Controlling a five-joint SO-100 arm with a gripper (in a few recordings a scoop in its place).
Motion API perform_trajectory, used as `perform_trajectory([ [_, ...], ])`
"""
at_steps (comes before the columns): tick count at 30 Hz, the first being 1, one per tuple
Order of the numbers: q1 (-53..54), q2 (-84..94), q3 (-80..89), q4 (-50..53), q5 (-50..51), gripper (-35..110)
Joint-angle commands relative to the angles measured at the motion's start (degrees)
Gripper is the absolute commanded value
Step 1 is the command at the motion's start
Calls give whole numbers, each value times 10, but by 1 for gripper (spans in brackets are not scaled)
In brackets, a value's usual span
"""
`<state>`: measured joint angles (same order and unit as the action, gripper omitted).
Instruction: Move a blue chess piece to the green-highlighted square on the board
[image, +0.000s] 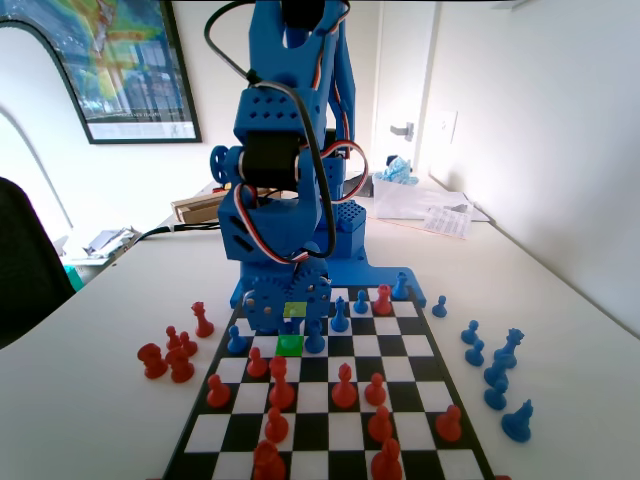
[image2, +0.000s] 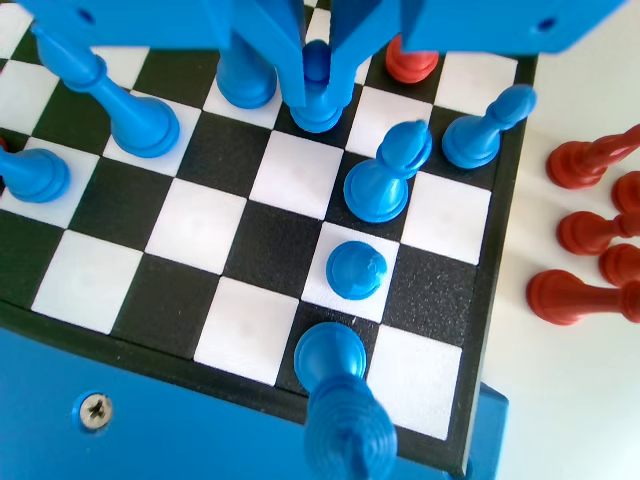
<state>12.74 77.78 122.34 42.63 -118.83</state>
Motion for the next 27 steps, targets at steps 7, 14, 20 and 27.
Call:
perform_trajectory([
  [7, 12, 20, -21, 2, -2, 8],
  [14, 14, 37, -26, 15, -6, 13],
  [20, 14, 48, -59, 52, 2, 14],
  [27, 12, 77, -91, 108, 5, 13],
])
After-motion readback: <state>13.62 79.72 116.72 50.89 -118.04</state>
